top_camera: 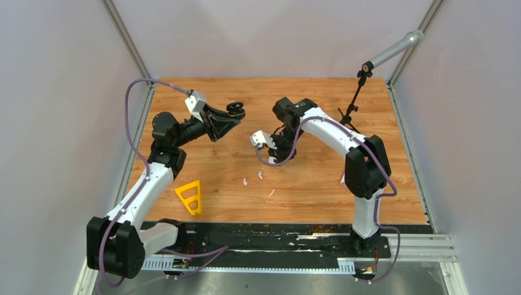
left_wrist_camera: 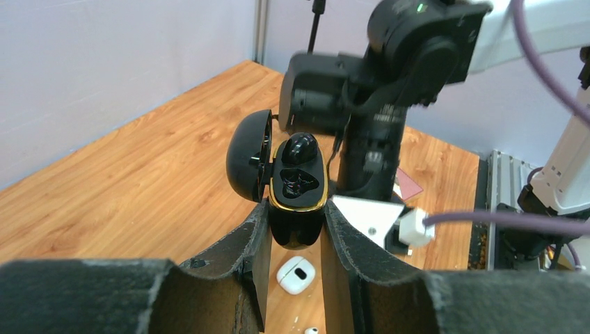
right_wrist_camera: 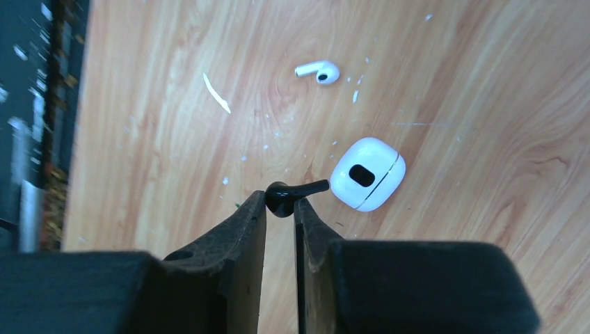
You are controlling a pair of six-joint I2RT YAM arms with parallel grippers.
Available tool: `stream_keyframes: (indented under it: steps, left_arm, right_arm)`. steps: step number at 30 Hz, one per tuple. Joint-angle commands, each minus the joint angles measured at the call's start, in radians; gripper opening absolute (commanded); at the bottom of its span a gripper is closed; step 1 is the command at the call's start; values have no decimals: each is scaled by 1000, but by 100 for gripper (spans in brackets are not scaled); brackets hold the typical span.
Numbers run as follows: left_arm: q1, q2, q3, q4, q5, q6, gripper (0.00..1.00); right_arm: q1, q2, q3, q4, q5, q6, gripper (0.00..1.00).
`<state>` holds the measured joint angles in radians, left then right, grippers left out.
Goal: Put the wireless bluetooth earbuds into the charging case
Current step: Pick up the left earbud from the center of the board, then insert the left earbud into the left side groove of the charging case.
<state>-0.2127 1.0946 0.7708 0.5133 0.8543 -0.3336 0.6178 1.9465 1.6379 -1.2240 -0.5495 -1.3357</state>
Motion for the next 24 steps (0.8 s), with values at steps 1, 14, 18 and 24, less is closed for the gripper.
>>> stream_keyframes:
  steps: [1, 14, 18, 24]
  left_arm:
    - [7, 23, -7, 52, 16, 55, 0]
    - [4, 259, 38, 128, 138, 384, 0]
    - [-23, 285, 3, 190, 157, 426, 0]
    - [-111, 251, -82, 217, 162, 485, 0]
  right_arm:
    - [-32, -31, 143, -163, -180, 225, 5]
    - [-53, -106, 491, -338, -354, 500, 5]
    - [-53, -113, 509, -324, -415, 632, 5]
    - [-53, -121, 498, -184, -503, 870, 6]
